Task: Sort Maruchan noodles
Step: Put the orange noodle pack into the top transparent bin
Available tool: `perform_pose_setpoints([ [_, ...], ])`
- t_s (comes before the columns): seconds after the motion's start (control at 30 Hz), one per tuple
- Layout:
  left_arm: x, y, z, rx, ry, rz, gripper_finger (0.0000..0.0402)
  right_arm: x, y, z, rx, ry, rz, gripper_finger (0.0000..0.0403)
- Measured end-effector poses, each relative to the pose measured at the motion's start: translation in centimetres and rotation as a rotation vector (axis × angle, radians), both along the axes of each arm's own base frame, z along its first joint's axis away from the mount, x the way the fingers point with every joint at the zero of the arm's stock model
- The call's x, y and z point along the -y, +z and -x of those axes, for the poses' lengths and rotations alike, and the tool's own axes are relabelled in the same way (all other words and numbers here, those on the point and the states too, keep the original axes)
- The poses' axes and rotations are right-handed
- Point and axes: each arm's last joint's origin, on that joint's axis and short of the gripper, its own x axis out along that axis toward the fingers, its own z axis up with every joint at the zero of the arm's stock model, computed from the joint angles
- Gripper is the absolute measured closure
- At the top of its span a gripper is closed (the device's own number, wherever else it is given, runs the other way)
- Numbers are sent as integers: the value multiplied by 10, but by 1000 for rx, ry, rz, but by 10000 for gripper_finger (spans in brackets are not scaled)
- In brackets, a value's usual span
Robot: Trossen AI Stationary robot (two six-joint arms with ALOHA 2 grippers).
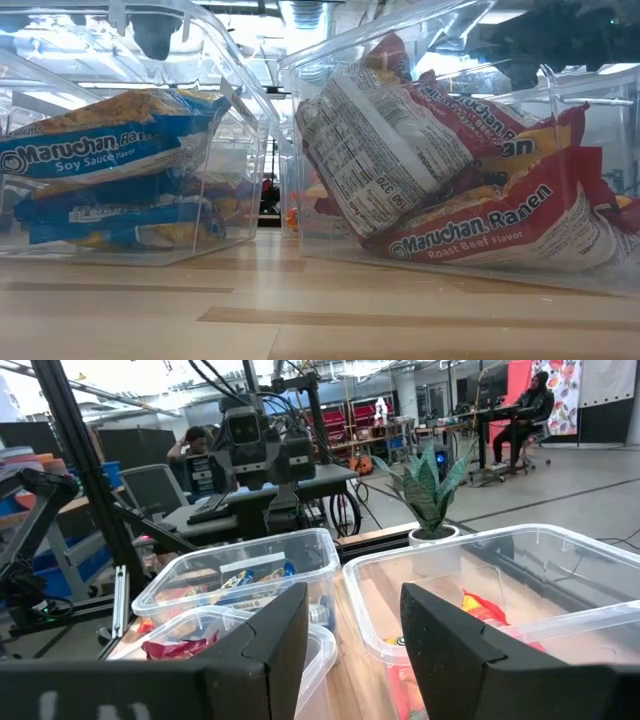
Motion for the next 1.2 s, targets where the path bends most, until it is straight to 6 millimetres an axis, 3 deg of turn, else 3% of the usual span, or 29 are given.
perform_pose_setpoints([
  [0.3, 4, -4, -1, -100, -140, 17, 209, 0, 0, 0, -1, -1, 9, 221],
  [0.6, 5, 37, 7, -290, -218, 101, 209, 0, 0, 0, 0, -1, 9, 221],
  [0.77, 5, 62, 25, -634, -207, 437, 209, 0, 0, 0, -1, -1, 9, 221],
  [0.93, 21, 78, 32, -884, -243, 792, 214, 0, 0, 0, -1, -1, 8, 221],
  [1.07, 42, 75, 31, -994, -238, 929, 219, 0, 0, 0, -2, -1, 8, 221],
  [1.2, 72, 59, 28, -1132, -175, 936, 221, 0, 0, 0, -3, -1, 8, 221],
])
